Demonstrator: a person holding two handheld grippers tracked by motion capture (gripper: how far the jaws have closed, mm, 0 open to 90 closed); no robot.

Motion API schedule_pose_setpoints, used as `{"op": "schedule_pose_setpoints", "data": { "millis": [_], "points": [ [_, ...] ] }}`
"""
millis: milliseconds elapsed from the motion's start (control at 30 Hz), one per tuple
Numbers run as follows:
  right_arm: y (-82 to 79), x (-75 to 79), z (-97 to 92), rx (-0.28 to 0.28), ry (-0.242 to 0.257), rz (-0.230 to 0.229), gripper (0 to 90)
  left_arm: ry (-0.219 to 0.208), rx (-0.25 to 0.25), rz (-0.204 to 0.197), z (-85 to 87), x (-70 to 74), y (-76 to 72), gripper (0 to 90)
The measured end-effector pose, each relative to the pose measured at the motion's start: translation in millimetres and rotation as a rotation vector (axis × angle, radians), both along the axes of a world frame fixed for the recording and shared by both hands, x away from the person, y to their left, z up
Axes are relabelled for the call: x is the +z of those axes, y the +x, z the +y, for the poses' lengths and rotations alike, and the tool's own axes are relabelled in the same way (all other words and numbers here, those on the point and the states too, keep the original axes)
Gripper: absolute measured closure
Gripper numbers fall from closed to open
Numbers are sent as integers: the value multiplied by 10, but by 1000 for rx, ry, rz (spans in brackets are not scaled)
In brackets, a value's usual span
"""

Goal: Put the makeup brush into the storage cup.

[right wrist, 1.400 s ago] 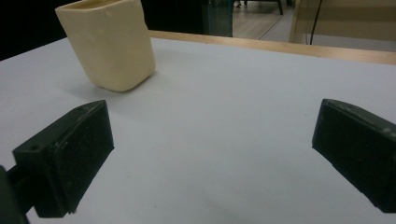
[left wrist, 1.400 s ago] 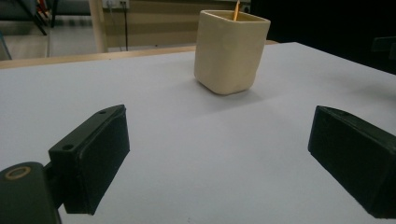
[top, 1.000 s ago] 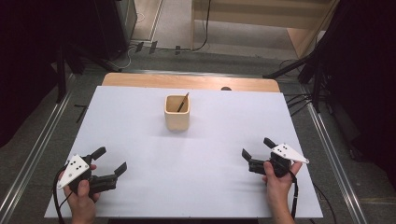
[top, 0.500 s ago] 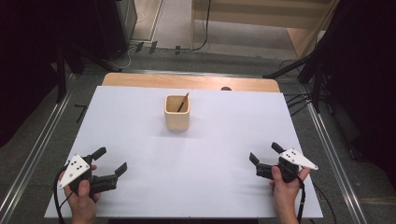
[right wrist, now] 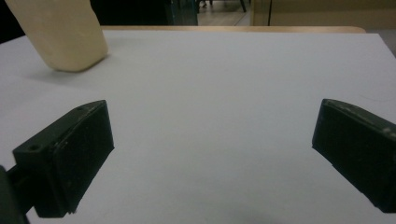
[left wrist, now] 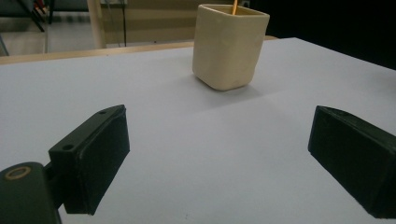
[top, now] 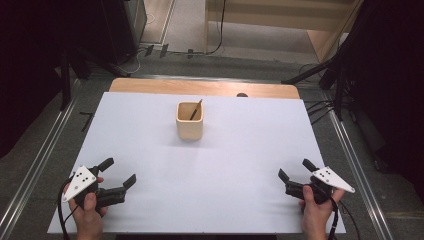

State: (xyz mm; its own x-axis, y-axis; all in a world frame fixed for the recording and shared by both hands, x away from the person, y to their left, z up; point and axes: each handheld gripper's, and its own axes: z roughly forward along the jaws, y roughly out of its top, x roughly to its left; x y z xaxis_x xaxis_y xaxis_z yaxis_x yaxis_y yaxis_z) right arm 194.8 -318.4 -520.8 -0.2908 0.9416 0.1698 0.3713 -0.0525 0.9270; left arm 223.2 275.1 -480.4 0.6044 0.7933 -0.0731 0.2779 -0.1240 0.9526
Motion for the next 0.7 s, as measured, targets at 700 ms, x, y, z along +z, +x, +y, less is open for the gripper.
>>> {"op": "schedule_pose_setpoints", "data": {
  "millis": [700],
  "points": [
    [-119, 100, -79, -14, -30, 13, 0, -19, 26, 2, 81, 32, -23, 61]
  ]
}}
